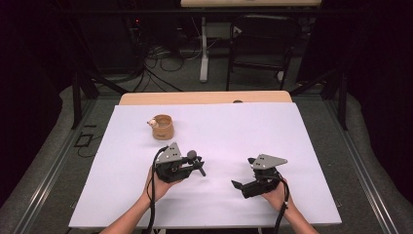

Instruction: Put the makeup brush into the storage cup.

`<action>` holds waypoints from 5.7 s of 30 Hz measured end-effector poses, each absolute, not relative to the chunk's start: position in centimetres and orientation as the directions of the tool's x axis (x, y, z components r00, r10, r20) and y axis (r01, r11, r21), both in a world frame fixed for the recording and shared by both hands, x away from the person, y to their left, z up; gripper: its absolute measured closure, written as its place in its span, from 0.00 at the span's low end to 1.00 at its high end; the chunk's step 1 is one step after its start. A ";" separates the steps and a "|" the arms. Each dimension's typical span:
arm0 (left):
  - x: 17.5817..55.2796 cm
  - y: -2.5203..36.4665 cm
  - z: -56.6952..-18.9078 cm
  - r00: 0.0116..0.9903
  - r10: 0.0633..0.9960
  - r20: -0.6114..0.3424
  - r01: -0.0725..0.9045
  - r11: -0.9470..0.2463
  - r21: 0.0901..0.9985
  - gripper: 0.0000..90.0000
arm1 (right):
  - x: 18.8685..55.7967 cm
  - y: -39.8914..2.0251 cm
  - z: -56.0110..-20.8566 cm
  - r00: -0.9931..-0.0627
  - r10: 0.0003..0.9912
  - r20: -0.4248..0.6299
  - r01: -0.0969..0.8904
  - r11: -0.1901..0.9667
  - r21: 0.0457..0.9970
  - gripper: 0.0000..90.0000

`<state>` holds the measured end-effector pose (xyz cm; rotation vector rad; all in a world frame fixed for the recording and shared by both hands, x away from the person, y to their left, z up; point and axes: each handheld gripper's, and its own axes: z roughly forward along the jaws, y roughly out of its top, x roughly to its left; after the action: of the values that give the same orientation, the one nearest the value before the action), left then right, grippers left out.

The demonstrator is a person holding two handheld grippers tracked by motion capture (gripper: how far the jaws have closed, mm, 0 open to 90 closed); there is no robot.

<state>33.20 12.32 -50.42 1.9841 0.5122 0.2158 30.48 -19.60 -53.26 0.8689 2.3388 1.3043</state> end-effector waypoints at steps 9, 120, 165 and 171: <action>33.5 13.1 -50.2 0.882 0.469 -0.050 0.261 -0.397 0.880 0.85 | 30.0 -21.7 -53.2 -0.734 0.679 -0.002 0.352 0.383 0.854 0.00; 43.9 20.2 -40.3 0.747 0.662 0.063 0.357 -0.480 0.801 0.85 | 28.8 -24.7 -54.1 -0.688 0.720 -0.091 0.287 0.385 0.877 0.00; 48.6 20.9 -43.4 0.642 0.765 0.047 0.439 -0.417 0.795 0.85 | 28.8 -24.7 -54.1 -0.691 0.718 -0.087 0.291 0.386 0.875 0.00; 48.9 20.9 -44.0 0.634 0.772 0.039 0.456 -0.415 0.787 0.85 | 28.8 -24.7 -54.1 -0.692 0.717 -0.087 0.291 0.387 0.875 0.00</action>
<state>48.92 20.92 -43.98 2.0755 0.9574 0.5172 28.84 -24.74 -54.08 0.8660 2.1946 1.2491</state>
